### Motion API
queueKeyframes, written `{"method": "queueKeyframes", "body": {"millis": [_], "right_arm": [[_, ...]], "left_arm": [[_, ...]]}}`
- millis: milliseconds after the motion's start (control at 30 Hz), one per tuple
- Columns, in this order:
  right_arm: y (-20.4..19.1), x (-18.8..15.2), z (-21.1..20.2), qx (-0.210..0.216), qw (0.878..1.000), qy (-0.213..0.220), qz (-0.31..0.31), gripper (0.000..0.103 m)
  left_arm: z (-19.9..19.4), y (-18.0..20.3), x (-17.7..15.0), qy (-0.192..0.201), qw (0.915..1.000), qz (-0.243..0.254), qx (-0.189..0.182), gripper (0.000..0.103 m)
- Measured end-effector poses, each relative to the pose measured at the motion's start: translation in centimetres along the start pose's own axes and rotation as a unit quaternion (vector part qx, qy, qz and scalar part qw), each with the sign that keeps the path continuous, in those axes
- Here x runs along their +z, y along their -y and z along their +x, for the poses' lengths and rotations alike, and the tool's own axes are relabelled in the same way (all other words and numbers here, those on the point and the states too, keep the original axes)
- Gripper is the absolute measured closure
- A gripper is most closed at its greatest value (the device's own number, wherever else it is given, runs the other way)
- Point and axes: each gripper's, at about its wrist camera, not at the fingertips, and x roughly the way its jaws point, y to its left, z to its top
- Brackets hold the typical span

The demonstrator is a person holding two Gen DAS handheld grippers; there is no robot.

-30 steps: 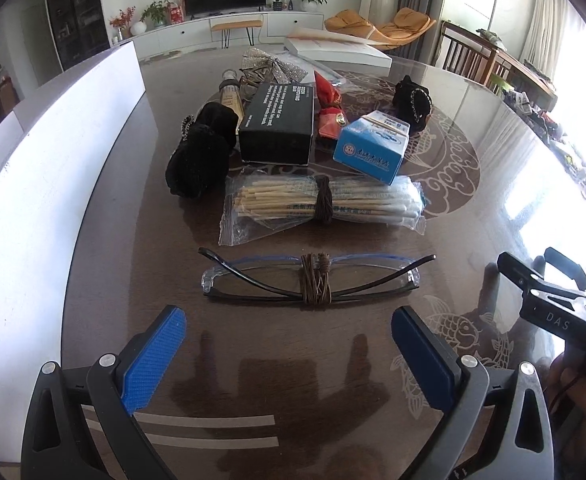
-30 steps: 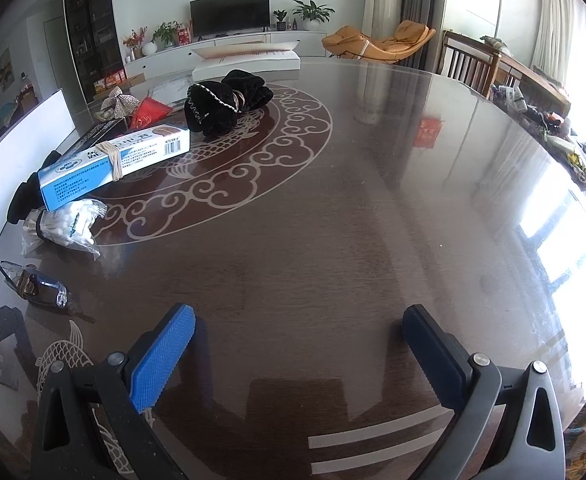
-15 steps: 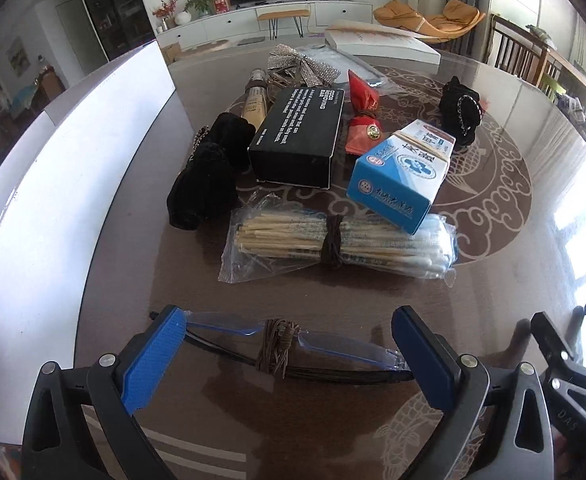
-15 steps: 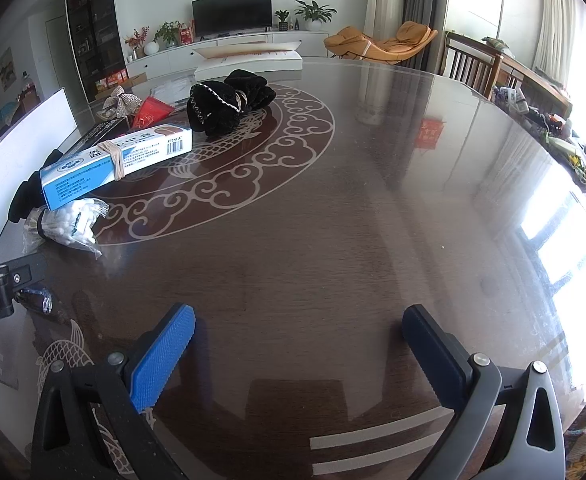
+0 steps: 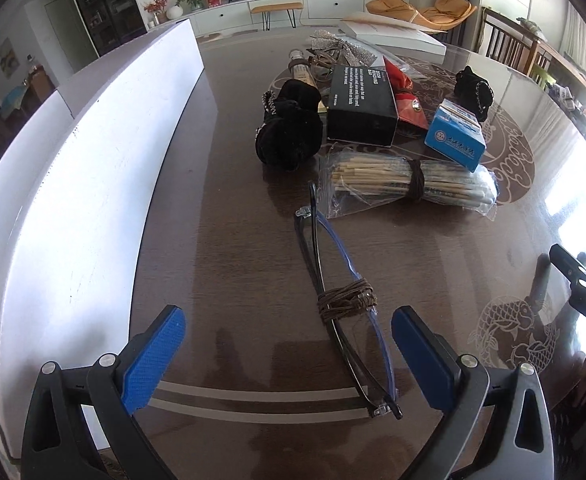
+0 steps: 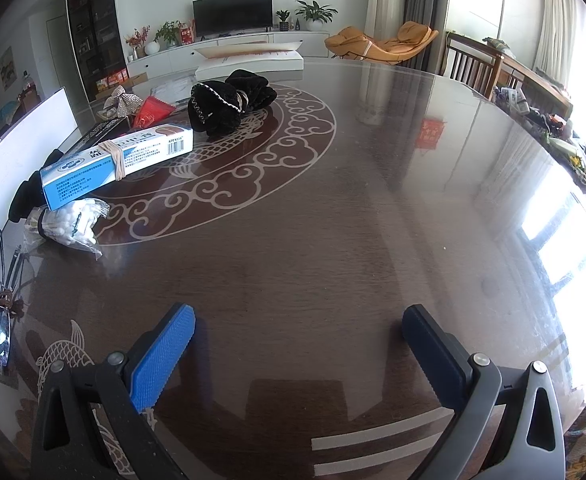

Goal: Organize objects
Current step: 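Close the left tool on the twine-tied glasses and lift them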

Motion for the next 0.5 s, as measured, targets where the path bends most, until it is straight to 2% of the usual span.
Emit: {"method": "queueKeyframes", "body": {"millis": [233, 400, 500], "right_arm": [[0.0, -0.1, 0.0, 0.0, 1.0, 0.002, 0.0, 0.0], [0.0, -0.2, -0.1, 0.001, 1.0, 0.002, -0.001, 0.0], [0.0, -0.2, -0.1, 0.001, 1.0, 0.002, -0.001, 0.0]], "left_arm": [[1.6, 2.0, -0.2, -0.014, 0.9997, 0.018, -0.006, 0.0], [2.2, 1.2, -0.2, -0.012, 0.999, -0.011, -0.041, 0.0], [2.1, 0.4, -0.5, 0.005, 0.9991, -0.019, -0.038, 0.0]]}}
